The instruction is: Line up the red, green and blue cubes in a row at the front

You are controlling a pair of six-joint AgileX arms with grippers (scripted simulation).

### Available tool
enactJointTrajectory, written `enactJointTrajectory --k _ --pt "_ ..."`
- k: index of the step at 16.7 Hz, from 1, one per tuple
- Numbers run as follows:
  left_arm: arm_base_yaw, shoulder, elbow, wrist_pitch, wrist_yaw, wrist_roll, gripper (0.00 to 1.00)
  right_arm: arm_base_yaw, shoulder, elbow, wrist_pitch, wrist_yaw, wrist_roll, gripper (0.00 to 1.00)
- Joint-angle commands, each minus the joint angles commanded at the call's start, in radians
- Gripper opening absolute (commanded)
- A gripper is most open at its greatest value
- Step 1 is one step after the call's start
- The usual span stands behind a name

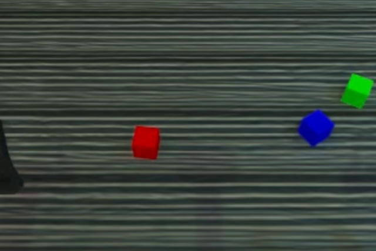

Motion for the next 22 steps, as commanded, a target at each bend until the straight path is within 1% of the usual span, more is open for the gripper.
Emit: enactJointTrajectory --k 4,6,9,12,19,22 --pt "-0.011 0.031 0.030 -0.016 0.001 -0.008 1.00 0.000 0.000 0.000 0.000 0.000 0.000 1.00" --pt "-0.034 0.104 0.100 -0.057 0.003 -0.025 1.00 0.000 0.000 0.000 0.000 0.000 0.000 1.00" --pt "-0.087 0.293 0.263 -0.164 0.004 -0.065 1.00 0.000 0.000 0.000 0.000 0.000 0.000 1.00" --pt "-0.153 0.564 0.470 -0.315 0.005 -0.117 1.00 0.000 0.000 0.000 0.000 0.000 0.000 1.00" --pt "-0.330 1.324 1.013 -0.744 0.008 -0.256 1.00 0.000 0.000 0.000 0.000 0.000 0.000 1.00" --pt "-0.401 1.620 1.235 -0.904 0.008 -0.310 1.00 0.000 0.000 0.000 0.000 0.000 0.000 1.00"
